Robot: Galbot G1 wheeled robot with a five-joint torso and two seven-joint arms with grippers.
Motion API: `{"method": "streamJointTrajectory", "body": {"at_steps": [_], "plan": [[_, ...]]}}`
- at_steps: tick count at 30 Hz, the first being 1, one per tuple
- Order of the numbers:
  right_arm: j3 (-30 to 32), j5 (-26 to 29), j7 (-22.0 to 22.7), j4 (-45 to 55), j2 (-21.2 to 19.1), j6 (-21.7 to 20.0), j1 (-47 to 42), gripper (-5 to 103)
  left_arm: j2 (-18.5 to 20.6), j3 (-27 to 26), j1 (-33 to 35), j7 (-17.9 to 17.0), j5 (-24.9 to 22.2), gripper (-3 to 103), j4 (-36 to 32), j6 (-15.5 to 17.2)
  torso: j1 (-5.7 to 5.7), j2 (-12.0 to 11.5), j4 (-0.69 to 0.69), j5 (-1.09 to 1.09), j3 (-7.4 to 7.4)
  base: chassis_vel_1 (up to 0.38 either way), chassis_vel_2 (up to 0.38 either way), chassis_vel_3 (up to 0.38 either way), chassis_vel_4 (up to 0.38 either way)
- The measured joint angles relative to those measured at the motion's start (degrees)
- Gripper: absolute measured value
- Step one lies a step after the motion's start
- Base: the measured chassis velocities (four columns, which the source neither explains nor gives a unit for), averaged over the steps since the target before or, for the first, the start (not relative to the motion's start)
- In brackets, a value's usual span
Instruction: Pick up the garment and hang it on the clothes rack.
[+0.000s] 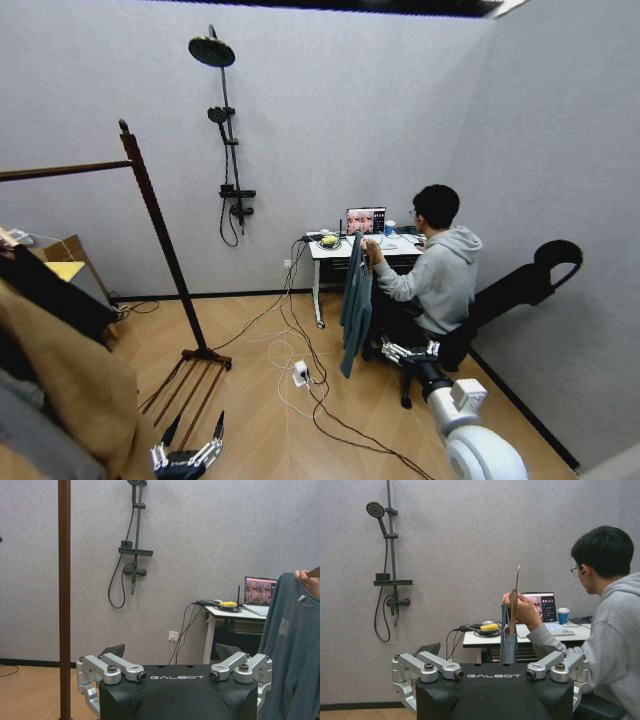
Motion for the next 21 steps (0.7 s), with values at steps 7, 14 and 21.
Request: {"method": "streamJointTrajectory", "body": {"at_steps": [7, 14, 21], "plan": [[0.16, 0.01, -0.19, -0.2, -0.2, -0.26, 0.39, 100, -0.01, 0.0, 0.0, 0.01, 0.0, 100, 0.0, 0.0, -0.03, 0.02, 0.02, 0.05, -0.01, -0.355, 0.354, 0.351, -0.359], [1.79, 2.26, -0.47, -4.28, -3.23, -2.28, 5.54, 100, 0.0, -0.02, -0.01, -0.02, 0.0, 100, 0.0, 0.0, 0.09, -0.04, 0.06, 0.04, 0.04, -0.322, 0.317, 0.321, -0.305], [0.35, 7.03, -1.25, -13.43, -8.24, -3.78, 15.94, 100, -0.01, 0.01, -0.01, 0.01, 0.0, 100, 0.0, 0.0, 0.04, -0.02, 0.03, 0.03, 0.02, -0.132, 0.104, 0.087, -0.092]]}}
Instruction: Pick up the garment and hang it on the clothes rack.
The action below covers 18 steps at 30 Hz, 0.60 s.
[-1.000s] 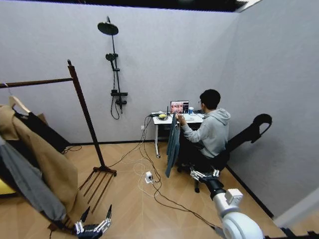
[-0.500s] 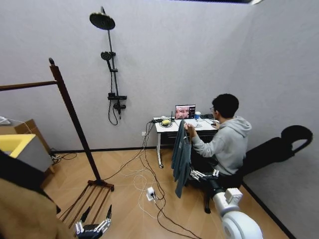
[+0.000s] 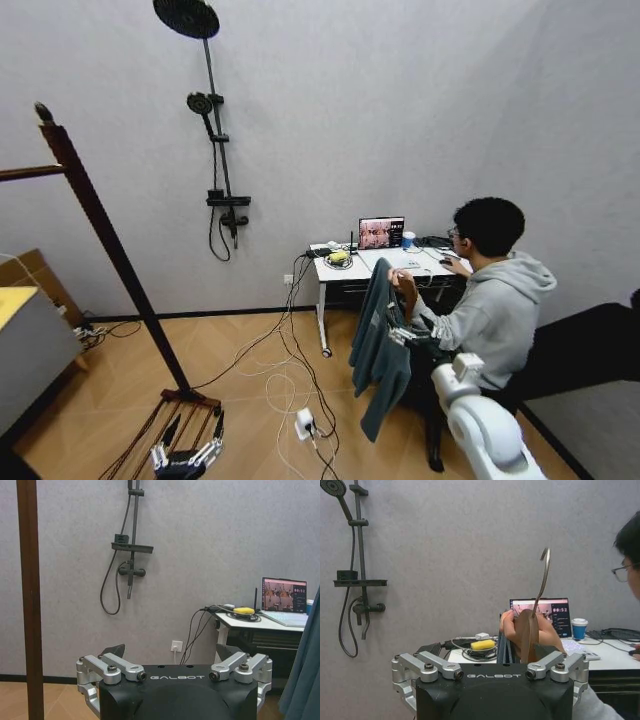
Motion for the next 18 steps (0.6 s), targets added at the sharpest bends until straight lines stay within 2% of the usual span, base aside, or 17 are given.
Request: {"method": "streamJointTrajectory", "body": {"at_steps": [3, 7, 12, 18], "plan": [[-2.36, -0.21, -1.71, -6.51, -1.21, 1.14, 5.97, 100, 0.0, -0.01, 0.02, -0.01, 0.0, 100, 0.0, 0.0, -0.12, 0.06, 0.0, 0.01, -0.04, 0.027, -0.022, -0.014, 0.016], [-3.36, -0.19, -1.2, -8.55, -1.27, 0.56, 8.2, 100, 0.0, -0.01, 0.02, -0.01, 0.0, 100, 0.0, 0.0, -0.13, 0.06, -0.03, 0.02, -0.04, 0.066, -0.061, -0.047, 0.048], [-3.58, -0.31, 1.63, -8.42, -0.53, -1.12, 8.74, 100, 0.0, -0.01, 0.01, -0.01, 0.0, 100, 0.0, 0.0, -0.08, 0.05, -0.02, 0.01, -0.02, 0.0, 0.0, 0.0, 0.0], [-3.1, 0.62, 1.73, -10.52, -1.59, -1.92, 9.31, 100, 0.0, -0.01, 0.01, -0.01, 0.0, 100, 0.0, 0.0, -0.04, 0.02, -0.02, 0.01, -0.02, 0.0, 0.0, 0.0, 0.0]]}}
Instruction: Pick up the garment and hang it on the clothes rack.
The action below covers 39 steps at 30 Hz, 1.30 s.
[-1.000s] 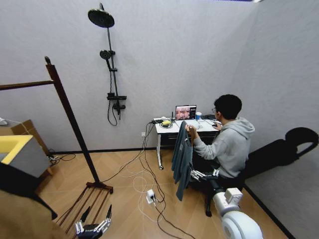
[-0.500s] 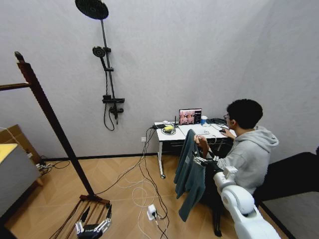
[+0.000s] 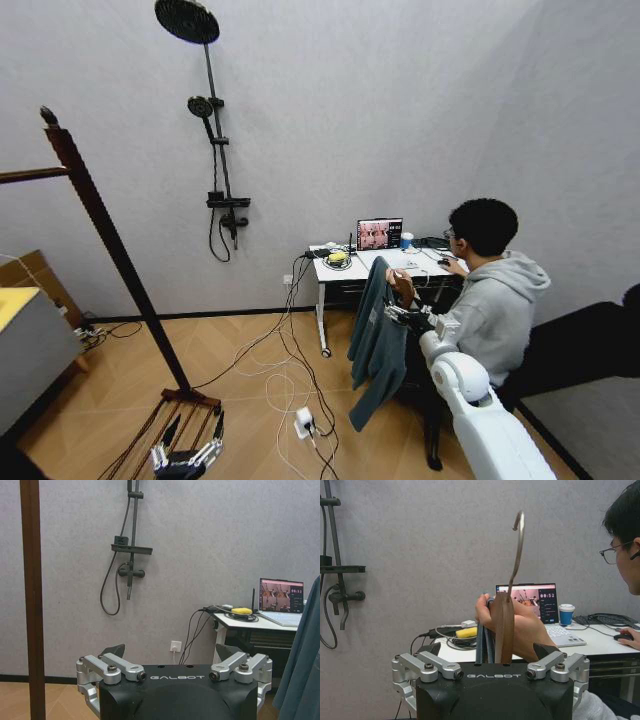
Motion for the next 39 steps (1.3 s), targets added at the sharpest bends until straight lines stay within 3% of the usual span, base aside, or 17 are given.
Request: {"method": "streamJointTrajectory", "body": {"at_steps": [3, 8, 10, 12, 14, 16, 18, 22, 28, 39], "plan": [[0.0, 0.19, -0.7, -1.13, -0.62, 0.49, 0.56, 102, 0.0, 0.0, 0.0, 0.0, 0.0, 100, 0.0, 0.0, -0.01, 0.0, 0.0, 0.0, 0.0, 0.0, 0.0, 0.0, 0.0], [-0.43, -0.1, -3.44, -3.67, -2.67, 2.52, 2.52, 82, 0.0, 0.0, 0.0, 0.0, 0.0, 100, 0.0, 0.0, -0.01, 0.0, 0.0, 0.01, 0.0, 0.0, 0.0, 0.0, 0.0], [-0.55, -0.18, -3.73, -3.83, -2.93, 2.61, 2.83, 82, 0.0, 0.0, 0.0, 0.0, 0.0, 100, 0.0, 0.0, -0.01, 0.0, 0.01, 0.0, 0.0, 0.0, 0.0, 0.0, 0.0], [-0.96, -0.17, -3.95, -4.13, -3.35, 2.64, 3.47, 66, 0.0, 0.0, 0.0, 0.0, 0.0, 100, 0.0, 0.0, -0.01, 0.0, 0.01, 0.0, 0.0, 0.0, 0.0, 0.0, 0.0], [-1.04, -0.16, -3.99, -4.24, -3.41, 2.64, 3.62, 66, 0.0, 0.0, 0.0, 0.0, 0.0, 100, 0.0, 0.0, -0.01, 0.0, 0.01, 0.0, 0.0, 0.0, 0.0, 0.0, 0.0], [-1.19, -0.18, -4.08, -4.58, -3.58, 2.64, 3.77, 49, 0.0, 0.0, 0.0, 0.0, 0.0, 100, 0.0, 0.0, -0.01, 0.0, 0.01, 0.0, 0.0, 0.0, 0.0, 0.0, 0.0], [-1.21, -0.23, -4.1, -4.65, -3.62, 2.64, 3.77, 49, 0.0, 0.0, 0.0, 0.0, 0.0, 100, 0.0, 0.0, -0.01, 0.0, 0.01, 0.0, 0.0, 0.0, 0.0, 0.0, 0.0], [-1.21, -0.3, -4.11, -4.66, -3.69, 2.64, 3.76, 38, 0.0, 0.0, 0.0, 0.0, 0.0, 100, 0.0, 0.0, -0.01, 0.0, 0.01, 0.0, 0.0, 0.0, 0.0, 0.0, 0.0], [-1.02, -0.34, -4.01, -3.95, -3.92, 2.56, 3.44, 9, 0.0, 0.0, 0.0, 0.0, 0.0, 100, 0.0, 0.0, -0.01, 0.0, 0.0, 0.0, 0.0, 0.0, 0.0, 0.0, 0.0], [-0.61, -0.2, -4.14, -1.22, -3.93, 2.49, 1.92, 9, 0.0, 0.0, 0.0, 0.0, 0.0, 100, 0.0, 0.0, -0.01, 0.0, 0.0, 0.0, 0.0, 0.0, 0.0, 0.0, 0.0]]}}
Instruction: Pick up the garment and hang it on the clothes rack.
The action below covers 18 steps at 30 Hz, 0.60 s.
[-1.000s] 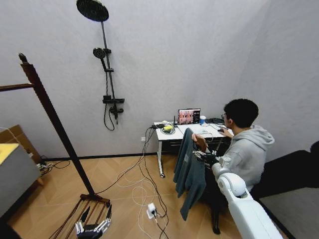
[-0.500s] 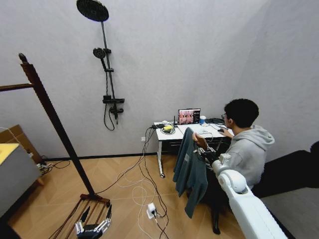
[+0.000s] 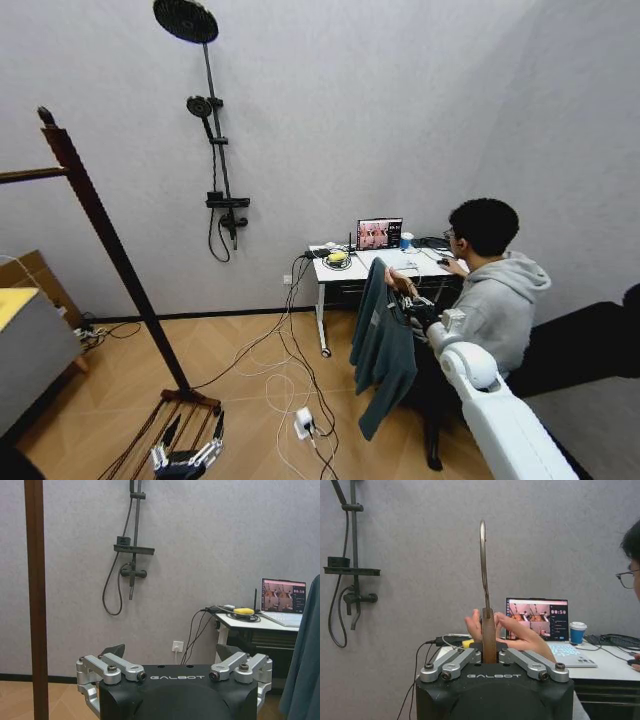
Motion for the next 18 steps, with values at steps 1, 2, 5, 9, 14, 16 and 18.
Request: {"method": "streamJointTrajectory", "body": {"at_steps": [1, 2, 5, 9, 14, 16, 18], "plan": [[-0.09, 0.05, -0.37, 0.64, 0.0, -0.02, -0.16, 9, 0.0, 0.0, 0.0, 0.0, 0.0, 100, 0.0, 0.0, 0.0, 0.0, 0.0, 0.0, 0.0, 0.0, 0.0, 0.0, 0.0], [-0.27, 0.1, -0.66, 1.1, 0.0, -0.03, -0.22, 9, 0.0, 0.0, 0.0, 0.0, 0.0, 100, 0.0, 0.0, -0.01, 0.0, 0.02, -0.01, 0.0, 0.0, 0.0, 0.0, 0.0], [-0.72, 0.19, -1.5, 1.79, -0.01, -0.03, -0.19, 9, 0.0, 0.0, 0.0, 0.0, 0.0, 100, 0.0, 0.0, -0.01, 0.0, 0.01, 0.0, 0.0, 0.02, 0.018, 0.023, 0.021], [-1.29, 0.33, -1.94, 2.28, 0.0, -0.03, 0.21, 9, 0.0, 0.0, 0.0, 0.0, 0.0, 100, 0.0, 0.0, -0.01, 0.0, 0.01, -0.01, 0.0, 0.065, 0.061, 0.066, 0.067], [-2.12, 1.02, -2.64, 3.79, -0.45, -0.41, 0.68, 9, 0.0, 0.0, 0.0, 0.0, 0.0, 100, 0.0, 0.0, -0.01, 0.0, 0.0, 0.0, 0.0, 0.076, 0.085, 0.079, 0.077], [-2.35, 1.26, -2.66, 4.2, -0.64, -0.61, 0.83, 9, 0.0, 0.0, 0.0, 0.0, 0.0, 100, 0.0, 0.0, -0.01, 0.0, 0.0, -0.01, 0.0, 0.109, 0.103, 0.092, 0.119], [-2.78, 1.77, -2.61, 4.91, -0.99, -0.89, 1.11, 9, 0.0, 0.0, 0.0, 0.0, 0.0, 100, 0.0, 0.0, -0.01, 0.0, 0.0, 0.0, 0.0, 0.11, 0.113, 0.107, 0.108]]}}
